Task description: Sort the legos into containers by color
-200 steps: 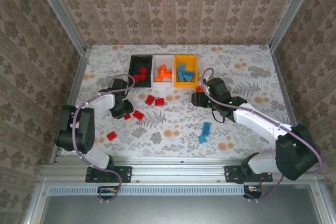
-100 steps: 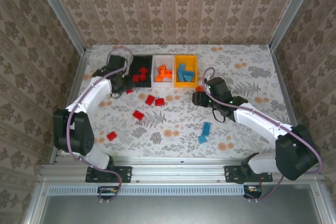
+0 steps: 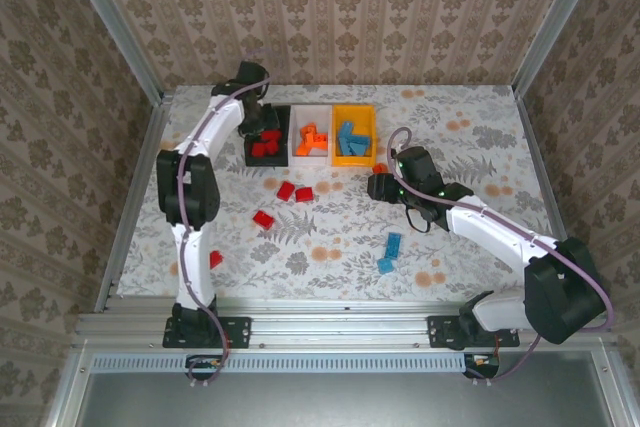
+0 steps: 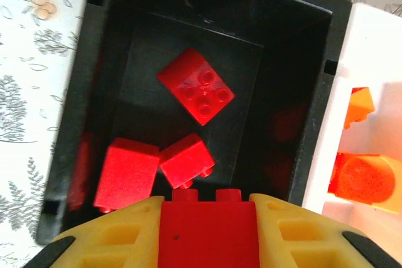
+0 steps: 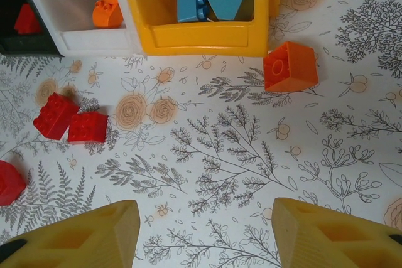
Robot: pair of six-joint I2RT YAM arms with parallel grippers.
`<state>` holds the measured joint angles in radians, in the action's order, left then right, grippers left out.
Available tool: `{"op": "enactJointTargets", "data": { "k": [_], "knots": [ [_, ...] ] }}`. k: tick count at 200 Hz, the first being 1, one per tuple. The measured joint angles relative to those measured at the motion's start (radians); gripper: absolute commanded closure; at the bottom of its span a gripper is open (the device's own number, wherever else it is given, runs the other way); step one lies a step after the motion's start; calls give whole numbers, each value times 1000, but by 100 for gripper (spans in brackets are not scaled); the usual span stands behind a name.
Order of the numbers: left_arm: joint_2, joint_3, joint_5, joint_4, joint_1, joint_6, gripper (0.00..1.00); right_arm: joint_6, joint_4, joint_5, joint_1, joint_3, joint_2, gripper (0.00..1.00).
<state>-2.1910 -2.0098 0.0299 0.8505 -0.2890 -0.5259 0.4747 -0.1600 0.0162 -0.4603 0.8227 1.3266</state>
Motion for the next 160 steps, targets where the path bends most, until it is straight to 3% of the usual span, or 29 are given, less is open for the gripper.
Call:
{"op": "enactJointTargets", "data": {
  "k": [13, 35, 79, 94, 117, 135, 160],
  "knots": [
    [-21, -35, 0, 26, -9, 10, 42, 0, 0, 1, 1, 0, 0, 40],
    [-20, -67, -2, 54, -19, 24, 28, 0, 0, 8, 2, 0, 0, 40],
    [82, -34, -3, 72, -34, 42, 23, 0, 0, 19, 2, 0, -3, 40],
    [196, 84, -2, 49, -44, 41, 14, 0, 0, 19, 2, 0, -13, 39],
    [454, 415, -2, -32, -92, -23, 1, 0, 0, 18, 2, 0, -33, 39],
    [644, 677, 16, -80, -155, -109, 0, 0, 0, 18, 2, 0, -35, 39],
    [790, 930, 38, -111, -197, -247, 0, 0, 0, 19, 2, 0, -35, 39]
  ]
}}
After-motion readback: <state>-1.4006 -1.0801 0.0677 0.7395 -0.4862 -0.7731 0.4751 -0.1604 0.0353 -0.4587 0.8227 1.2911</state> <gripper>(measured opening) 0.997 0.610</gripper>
